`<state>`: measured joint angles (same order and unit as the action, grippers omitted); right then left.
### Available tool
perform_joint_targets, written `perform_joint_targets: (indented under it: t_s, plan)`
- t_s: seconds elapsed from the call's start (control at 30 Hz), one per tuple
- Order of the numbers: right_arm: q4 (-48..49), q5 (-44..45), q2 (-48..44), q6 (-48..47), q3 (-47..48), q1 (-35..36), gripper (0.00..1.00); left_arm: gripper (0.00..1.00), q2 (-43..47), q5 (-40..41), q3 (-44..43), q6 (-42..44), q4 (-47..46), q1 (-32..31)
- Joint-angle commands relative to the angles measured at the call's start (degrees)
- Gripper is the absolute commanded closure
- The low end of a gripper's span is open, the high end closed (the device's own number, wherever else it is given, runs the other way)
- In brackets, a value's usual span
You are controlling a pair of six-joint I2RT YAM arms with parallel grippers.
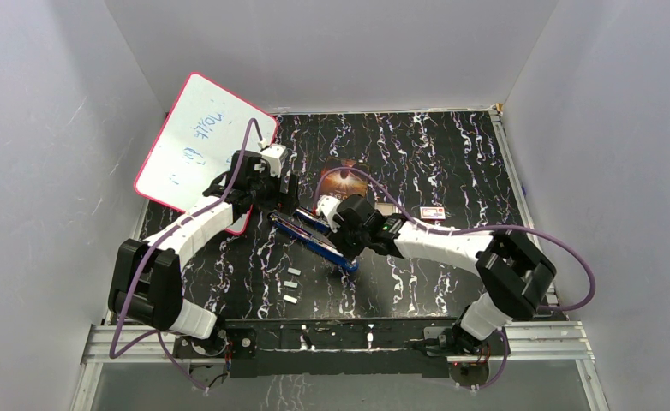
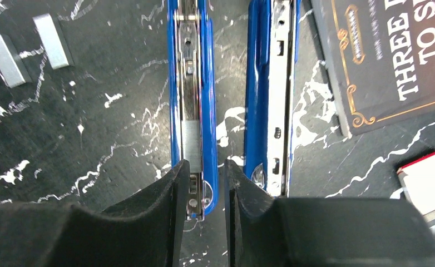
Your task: Load the staples into the stapler
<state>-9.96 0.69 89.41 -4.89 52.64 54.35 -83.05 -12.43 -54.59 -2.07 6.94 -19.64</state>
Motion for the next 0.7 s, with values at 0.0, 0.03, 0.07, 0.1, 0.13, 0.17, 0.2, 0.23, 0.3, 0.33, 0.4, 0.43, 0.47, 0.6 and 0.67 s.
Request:
perform_joint_targets:
  t_s: [0.0,0.03,0.07,0.1,0.13,0.17,0.2,0.23,0.3,0.33,0.4,0.43,0.47,0.6,0.67]
  plan:
    - [6.8,-0.4,-2.9,1.2,1.4,0.0,0.62,0.02,1.1,-0.1,-0.9,0.6,0.5,-0.2]
    - [8.0,-0.4,-2.5,1.3,1.7,0.0,0.62,0.02,1.1,-0.1,-0.9,0.6,0.5,-0.3]
    - [9.0,-0.4,-1.9,1.4,2.1,-0.1,0.62,0.02,1.2,0.0,-0.9,0.6,0.6,-0.3]
    - [9.7,-0.4,-1.2,1.5,2.6,-0.1,0.62,0.02,1.3,0.0,-0.9,0.6,0.6,-0.2]
    - [10.1,-0.4,-0.2,1.5,3.2,-0.1,0.62,0.02,1.4,0.1,-0.9,0.7,0.6,-0.3]
    - [10.0,-0.5,0.9,1.5,4.0,-0.1,0.62,0.02,1.4,0.2,-0.9,0.7,0.6,-0.2]
    - [10.2,-0.5,1.7,1.5,4.5,-0.1,0.62,0.02,1.5,0.3,-0.9,0.7,0.6,-0.2]
    - [10.4,-0.7,2.6,1.5,4.8,-0.1,0.62,0.02,1.4,0.3,-0.9,0.7,0.6,-0.3]
    - [11.3,-1.0,3.7,1.5,5.0,-0.1,0.62,0.02,1.5,0.4,-0.8,0.7,0.6,-0.2]
    - [11.8,-1.0,4.1,1.5,4.9,-0.1,0.62,0.02,1.5,0.4,-0.8,0.7,0.6,-0.2]
    - [12.1,-1.2,4.9,1.3,5.1,-0.1,0.62,0.02,1.6,0.4,-0.8,0.7,0.6,-0.3]
    - [12.2,-1.2,5.3,1.3,5.2,0.0,0.62,0.02,1.5,0.4,-0.8,0.7,0.7,-0.2]
    - [12.1,-1.1,5.5,1.3,5.2,-0.1,0.62,0.02,1.5,0.4,-0.8,0.7,0.6,-0.2]
    - [11.9,-1.6,6.2,1.4,4.8,-0.1,0.62,0.02,1.6,0.4,-0.8,0.8,0.7,-0.3]
    - [11.6,-1.5,6.4,1.5,4.6,0.0,0.62,0.02,1.6,0.5,-0.8,0.8,0.7,-0.3]
